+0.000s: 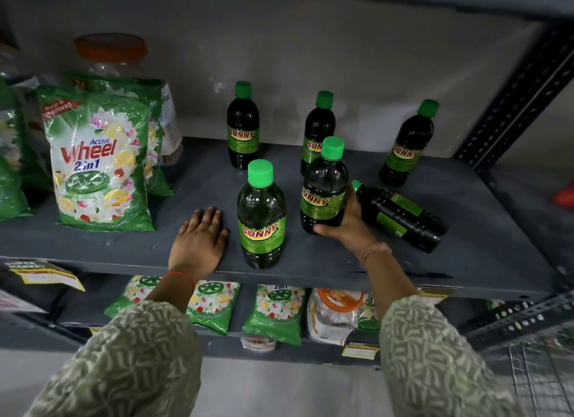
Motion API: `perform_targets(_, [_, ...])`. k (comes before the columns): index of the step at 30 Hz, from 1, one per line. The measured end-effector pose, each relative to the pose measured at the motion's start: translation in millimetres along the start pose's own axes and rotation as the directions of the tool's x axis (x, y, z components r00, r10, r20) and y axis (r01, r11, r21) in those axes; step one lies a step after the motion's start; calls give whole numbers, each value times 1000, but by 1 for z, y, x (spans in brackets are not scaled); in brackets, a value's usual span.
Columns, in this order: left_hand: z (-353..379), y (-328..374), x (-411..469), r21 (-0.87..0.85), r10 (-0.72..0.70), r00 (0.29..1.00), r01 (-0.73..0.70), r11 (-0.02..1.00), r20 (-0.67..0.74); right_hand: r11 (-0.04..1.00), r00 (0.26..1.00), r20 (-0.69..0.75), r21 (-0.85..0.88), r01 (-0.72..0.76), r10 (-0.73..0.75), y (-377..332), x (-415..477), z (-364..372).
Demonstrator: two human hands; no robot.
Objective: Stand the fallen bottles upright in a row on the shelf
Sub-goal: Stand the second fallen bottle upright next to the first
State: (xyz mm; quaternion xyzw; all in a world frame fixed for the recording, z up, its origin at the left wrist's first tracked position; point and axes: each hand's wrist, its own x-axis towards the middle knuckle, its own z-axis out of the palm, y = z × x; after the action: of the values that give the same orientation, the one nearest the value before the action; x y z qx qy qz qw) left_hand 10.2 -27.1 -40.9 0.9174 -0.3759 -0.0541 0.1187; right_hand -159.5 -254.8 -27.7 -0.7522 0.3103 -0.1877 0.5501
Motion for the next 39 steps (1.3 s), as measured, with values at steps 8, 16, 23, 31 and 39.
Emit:
perform_targets(8, [0, 0, -1, -2, 5, 1000, -5, 1000, -6, 998, 974, -223, 42, 54, -43, 0, -11, 19])
perform_targets(16, [-1, 2, -1, -9, -5, 1000, 5, 1000, -2, 999, 983, -182, 33, 36, -29, 2, -14, 17])
perform_targets(23, [-2, 2, -1, -5, -8, 999, 8, 1000, 31, 993, 964, -262, -113, 25, -54, -10, -31, 28])
perform_targets(31, [-1, 7, -12, -11, -6, 999, 7, 1000, 54, 981, 967, -224, -176, 83, -122, -2, -89, 34])
perform_targets(39, [1, 7, -15, -18, 18, 999, -17, 1000, 47, 986, 972, -205, -144, 83, -111, 0, -102, 31])
